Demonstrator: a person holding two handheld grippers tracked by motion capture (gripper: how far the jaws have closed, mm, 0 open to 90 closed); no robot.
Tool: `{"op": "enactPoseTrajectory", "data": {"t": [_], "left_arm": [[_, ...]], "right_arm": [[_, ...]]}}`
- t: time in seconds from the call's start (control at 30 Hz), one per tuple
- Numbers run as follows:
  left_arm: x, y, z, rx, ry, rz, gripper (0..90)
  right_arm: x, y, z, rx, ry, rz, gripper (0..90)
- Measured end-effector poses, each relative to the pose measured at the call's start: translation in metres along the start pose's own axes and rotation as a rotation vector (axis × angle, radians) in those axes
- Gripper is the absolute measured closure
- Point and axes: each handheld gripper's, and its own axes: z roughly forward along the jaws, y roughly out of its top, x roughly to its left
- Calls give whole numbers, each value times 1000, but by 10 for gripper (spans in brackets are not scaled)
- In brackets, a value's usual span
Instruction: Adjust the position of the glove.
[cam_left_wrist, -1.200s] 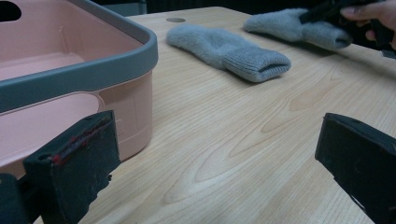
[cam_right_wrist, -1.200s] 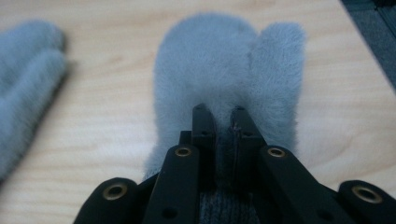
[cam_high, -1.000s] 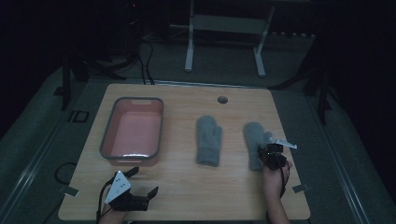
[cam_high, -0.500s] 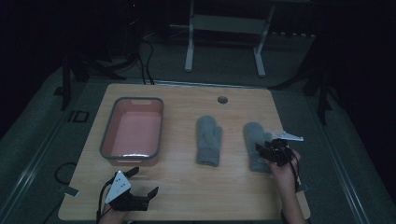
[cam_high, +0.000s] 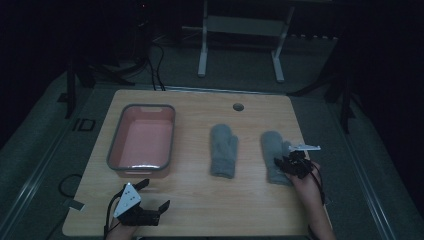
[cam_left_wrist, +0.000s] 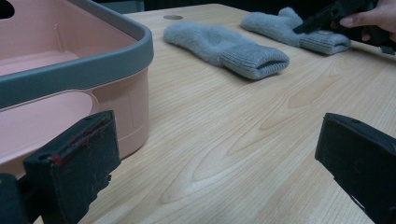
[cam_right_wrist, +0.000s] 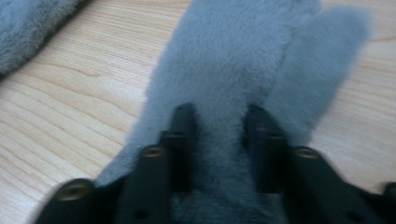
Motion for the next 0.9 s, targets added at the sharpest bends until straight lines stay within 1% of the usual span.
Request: {"op": "enactPoseTrajectory", "data": {"t": [0.03,0.07,0.17,0.2,0.23,0.3,0.43,0.53,0.57,0.7,0.83,0.9], "left_arm": [[0,0,0,1,0,0,2],[0,0,0,1,0,1,2],[0,0,0,2,1,2,2],[0,0,0,1,0,0,2],[0,0,0,1,0,0,2],[0,0,0,0,1,0,2],[0,0,0,-3,1,-1,2],[0,0,0,-2,0,1,2],[0,0,0,-3,-1,0,2],[0,0,0,-3,0,0,2],[0,0,0,-4,1,0,2],[1,0,0,-5,2,0,2]], "right_arm": [[1,0,0,0,-3,13,738],[3,0,1,-2,-15,44,764],[9,1,0,-16,-51,100,816],[10,1,-1,-20,-56,120,822],[12,2,-3,-35,-64,150,826],[16,3,-7,-58,-84,165,828],[24,11,-14,-79,-110,183,829],[30,23,-22,-91,-124,192,829],[33,28,-26,-105,-133,196,829],[44,47,-37,-117,-126,207,829],[58,63,-42,-130,-124,191,828],[66,72,-44,-137,-110,193,829]]}}
